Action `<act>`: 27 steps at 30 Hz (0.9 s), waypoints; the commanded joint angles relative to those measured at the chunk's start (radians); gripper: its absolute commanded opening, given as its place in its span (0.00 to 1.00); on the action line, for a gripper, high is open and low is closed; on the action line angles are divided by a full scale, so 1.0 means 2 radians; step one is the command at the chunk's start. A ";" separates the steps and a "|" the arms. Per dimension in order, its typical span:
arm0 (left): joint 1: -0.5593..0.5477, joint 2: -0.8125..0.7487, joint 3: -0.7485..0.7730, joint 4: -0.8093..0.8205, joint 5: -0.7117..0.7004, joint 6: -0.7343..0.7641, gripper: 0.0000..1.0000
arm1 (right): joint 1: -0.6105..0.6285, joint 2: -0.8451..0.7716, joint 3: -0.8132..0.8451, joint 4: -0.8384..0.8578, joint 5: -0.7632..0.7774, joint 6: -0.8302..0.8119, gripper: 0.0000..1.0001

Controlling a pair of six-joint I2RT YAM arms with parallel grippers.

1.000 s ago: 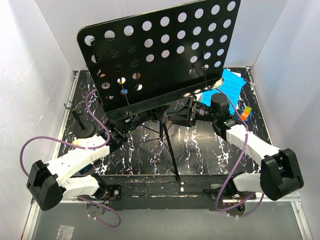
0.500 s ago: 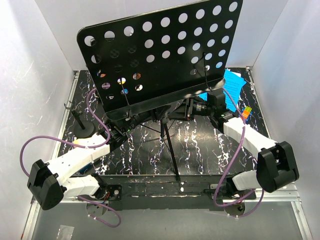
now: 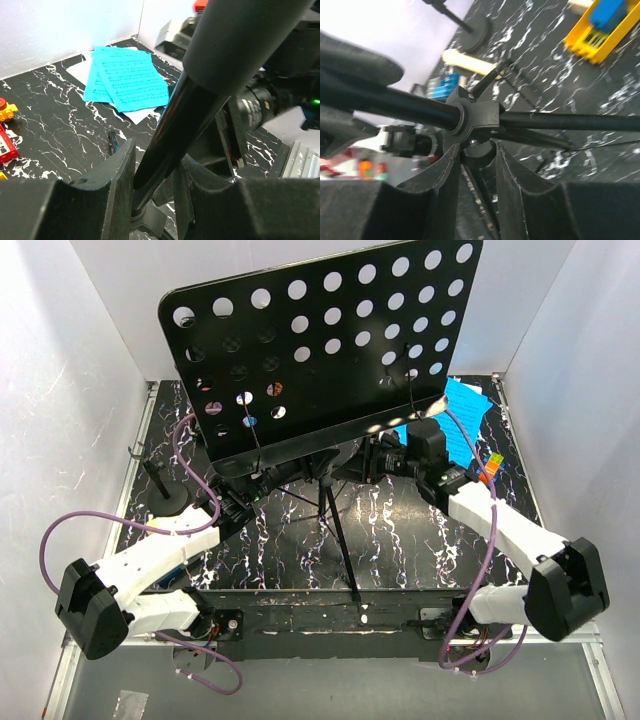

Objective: Pack up the instrument practice props
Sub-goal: Unscrew the knob on the music stand.

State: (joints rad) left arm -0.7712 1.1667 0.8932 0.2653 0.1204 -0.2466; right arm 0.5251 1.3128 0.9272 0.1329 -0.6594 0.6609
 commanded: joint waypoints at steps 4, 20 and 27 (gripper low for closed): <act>-0.022 -0.016 0.013 0.045 0.082 -0.102 0.00 | 0.088 -0.060 -0.050 0.084 0.183 -0.175 0.01; -0.022 -0.007 -0.002 0.064 0.086 -0.116 0.00 | 0.254 -0.067 -0.144 0.233 0.505 -0.582 0.01; -0.021 -0.007 -0.003 0.054 0.073 -0.103 0.00 | 0.265 -0.115 -0.061 0.055 0.580 -0.496 0.47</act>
State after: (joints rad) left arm -0.7673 1.1706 0.8753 0.3096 0.1219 -0.2623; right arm 1.0550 1.1416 0.6617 0.4694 0.4118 -0.4362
